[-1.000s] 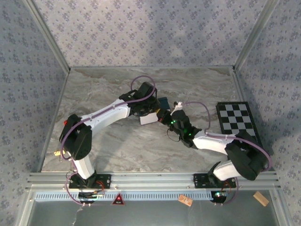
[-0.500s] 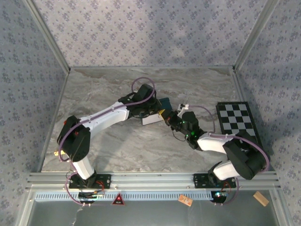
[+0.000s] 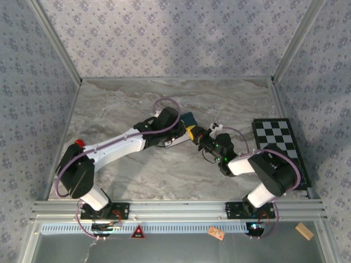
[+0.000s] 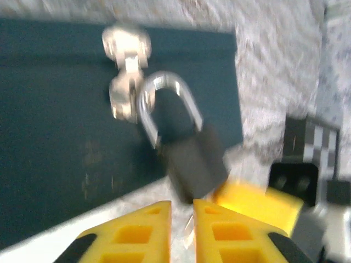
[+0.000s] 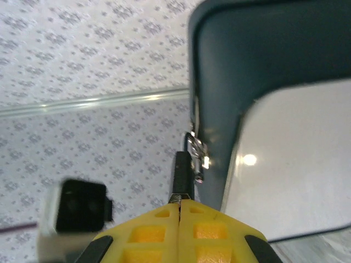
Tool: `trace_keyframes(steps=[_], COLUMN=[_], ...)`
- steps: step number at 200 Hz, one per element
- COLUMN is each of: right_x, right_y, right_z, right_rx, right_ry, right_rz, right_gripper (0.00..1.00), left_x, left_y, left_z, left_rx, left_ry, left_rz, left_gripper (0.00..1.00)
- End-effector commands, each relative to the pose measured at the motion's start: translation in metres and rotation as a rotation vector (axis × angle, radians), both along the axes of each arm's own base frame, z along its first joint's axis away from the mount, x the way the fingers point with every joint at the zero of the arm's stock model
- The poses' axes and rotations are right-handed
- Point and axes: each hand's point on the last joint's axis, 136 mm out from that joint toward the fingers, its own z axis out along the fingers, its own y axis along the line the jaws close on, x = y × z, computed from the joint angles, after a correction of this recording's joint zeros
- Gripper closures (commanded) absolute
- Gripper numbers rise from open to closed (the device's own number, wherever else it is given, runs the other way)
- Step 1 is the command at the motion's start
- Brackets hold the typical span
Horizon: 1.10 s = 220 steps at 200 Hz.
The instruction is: Unlock the padlock with the key
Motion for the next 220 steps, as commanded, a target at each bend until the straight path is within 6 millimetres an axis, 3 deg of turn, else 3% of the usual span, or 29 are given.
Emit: trace_keyframes(steps=[1,33,56,85,98,124,149,176,202,220], right_x=[0.005,0.003,-0.003,-0.010,-0.012,-0.014,-0.017,-0.022,-0.027,-0.029], right_y=[-0.011,-0.007,-0.011,-0.014,-0.015,-0.019,-0.018,-0.017,-0.028,-0.035], right_z=[0.032,0.018,-0.001,-0.008,-0.006,-0.001,0.003,-0.007,-0.012,-0.009], right_rx=[0.086,0.031,-0.041,-0.128,-0.153,-0.184,-0.223,-0.349,-0.458,-0.499], right_ry=[-0.082,-0.039,0.005,0.009,-0.003,-0.017,-0.038,-0.007,-0.006,-0.019], right_rz=[-0.064,-0.035,-0.027,-0.013,-0.011,-0.017,0.005,0.048,0.058,0.060], right_gripper=[1.00,1.00,1.00,1.00,1.00,1.00,1.00,1.00,1.00,1.00], left_x=[-0.015,-0.011,-0.002,0.011,0.011,0.013,0.018,0.020,0.024,0.034], left_y=[0.006,0.017,0.033,0.062,0.063,0.070,0.081,0.084,0.093,0.101], left_z=[-0.009,-0.001,0.021,0.038,0.044,0.040,0.027,0.016,0.020,0.026], left_rx=[0.034,0.078,0.141,0.341,0.414,0.529,0.660,0.769,0.856,0.827], left_ry=[0.019,-0.001,-0.053,-0.085,-0.100,-0.106,-0.078,-0.082,-0.135,-0.121], left_rz=[-0.045,-0.042,-0.056,-0.126,-0.202,-0.285,-0.333,-0.461,-0.527,-0.486], left_gripper=[0.85,0.79,0.71,0.45,0.39,0.26,0.21,0.18,0.07,0.01])
